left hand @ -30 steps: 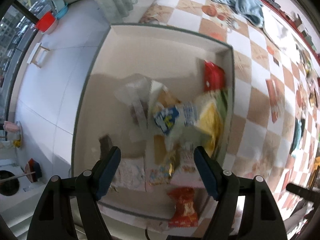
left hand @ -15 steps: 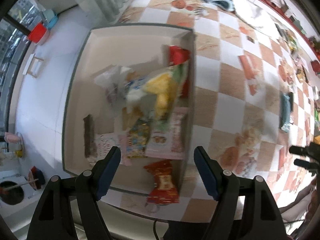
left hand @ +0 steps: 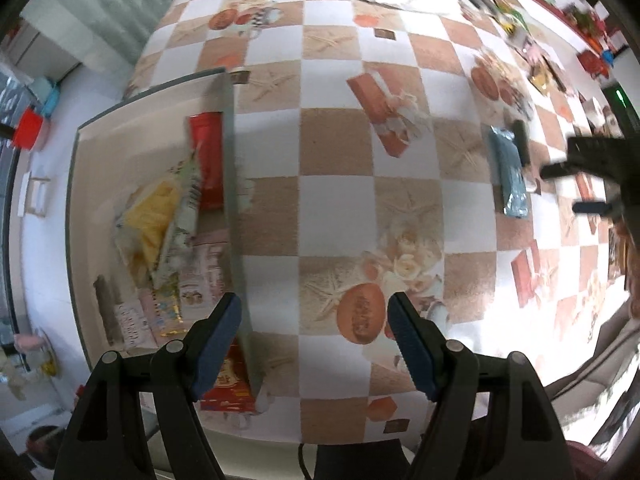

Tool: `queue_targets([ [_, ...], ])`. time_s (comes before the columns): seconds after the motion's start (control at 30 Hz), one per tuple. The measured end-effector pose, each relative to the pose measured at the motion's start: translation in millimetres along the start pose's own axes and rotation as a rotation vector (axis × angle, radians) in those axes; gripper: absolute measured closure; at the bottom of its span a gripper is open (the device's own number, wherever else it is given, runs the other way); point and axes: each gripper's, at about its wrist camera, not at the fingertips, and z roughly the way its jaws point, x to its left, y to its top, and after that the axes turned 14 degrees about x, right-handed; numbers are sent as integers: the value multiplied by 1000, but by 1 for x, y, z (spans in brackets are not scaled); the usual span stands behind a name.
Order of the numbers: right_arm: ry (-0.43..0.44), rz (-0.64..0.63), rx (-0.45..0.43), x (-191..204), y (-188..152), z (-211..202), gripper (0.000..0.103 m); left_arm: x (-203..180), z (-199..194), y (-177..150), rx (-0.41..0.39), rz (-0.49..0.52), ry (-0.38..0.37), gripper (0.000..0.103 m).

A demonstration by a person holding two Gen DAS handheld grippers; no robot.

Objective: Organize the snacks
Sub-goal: 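Move left gripper toward teal packet while right gripper approaches clear-wrapped stick snack, then close left gripper on teal packet while right gripper grasps clear-wrapped stick snack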

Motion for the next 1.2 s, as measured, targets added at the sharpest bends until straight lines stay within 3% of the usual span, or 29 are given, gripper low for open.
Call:
queue_targets([
  [0.27, -37, -61, 7, 22, 35, 6, 20, -1, 13, 3, 44, -28, 20, 24],
  [0.6, -164, -176, -47, 57, 53, 1, 18, -13, 16, 17, 55, -11, 42, 24],
  [0.7, -207, -239, -72, 74, 39, 4, 34, -22, 15, 26, 52, 2, 30, 24],
  [0.77, -218, -271, -83, 82, 30, 4, 61, -29, 14, 32, 52, 10, 21, 24],
  [0.83, -217, -302, -86, 85, 26, 2, 80, -38, 13, 39, 50, 20, 10, 24],
  [0.93, -190, -302, -75, 84, 16, 7, 82, -53, 10, 54, 45, 32, -15, 24],
  [1.2, -145, -241, -39, 35, -10, 16, 82, -103, 13, 94, 48, 33, -93, 24],
])
